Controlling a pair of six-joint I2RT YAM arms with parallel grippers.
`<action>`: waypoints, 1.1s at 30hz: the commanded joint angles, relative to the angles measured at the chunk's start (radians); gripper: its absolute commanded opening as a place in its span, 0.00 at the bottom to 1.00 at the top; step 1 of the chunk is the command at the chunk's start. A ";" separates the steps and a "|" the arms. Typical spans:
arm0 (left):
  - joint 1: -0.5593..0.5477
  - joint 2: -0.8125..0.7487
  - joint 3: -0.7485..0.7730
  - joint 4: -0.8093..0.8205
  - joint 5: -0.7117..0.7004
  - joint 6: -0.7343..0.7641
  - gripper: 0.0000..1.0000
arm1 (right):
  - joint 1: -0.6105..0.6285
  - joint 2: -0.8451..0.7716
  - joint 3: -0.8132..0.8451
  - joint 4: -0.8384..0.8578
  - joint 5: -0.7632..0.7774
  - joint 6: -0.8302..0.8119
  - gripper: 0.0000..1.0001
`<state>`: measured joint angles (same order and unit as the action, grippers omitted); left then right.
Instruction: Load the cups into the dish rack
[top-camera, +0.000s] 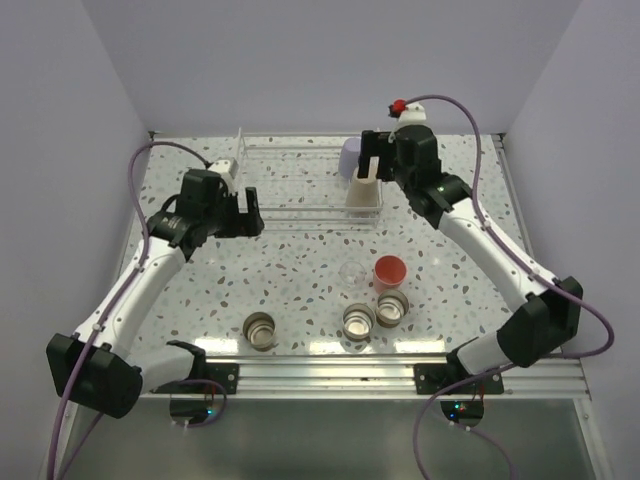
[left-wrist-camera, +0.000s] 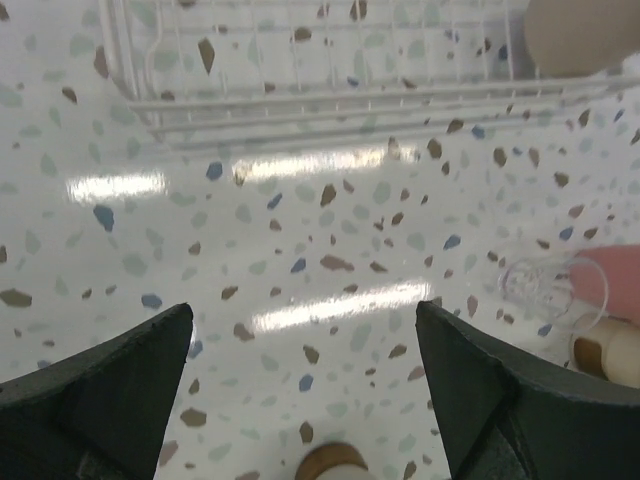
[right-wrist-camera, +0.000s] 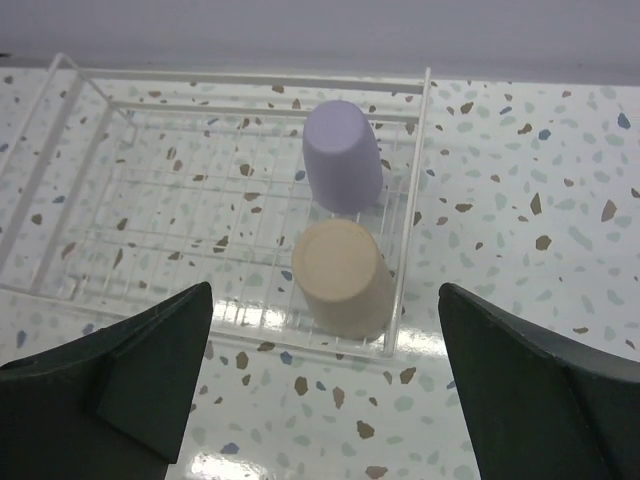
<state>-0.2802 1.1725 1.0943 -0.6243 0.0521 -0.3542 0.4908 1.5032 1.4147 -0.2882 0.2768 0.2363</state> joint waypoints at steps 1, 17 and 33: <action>-0.080 0.009 0.001 -0.222 -0.079 0.003 0.96 | 0.005 -0.103 0.024 -0.051 -0.034 0.046 0.98; -0.422 -0.111 -0.166 -0.296 0.002 -0.250 0.92 | 0.005 -0.187 -0.046 -0.098 -0.083 0.071 0.98; -0.711 -0.068 -0.192 -0.377 -0.104 -0.499 0.85 | 0.006 -0.228 -0.115 -0.108 -0.064 0.069 0.98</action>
<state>-0.9745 1.0943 0.9249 -0.9710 -0.0097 -0.7795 0.4919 1.3251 1.3102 -0.4042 0.2104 0.2981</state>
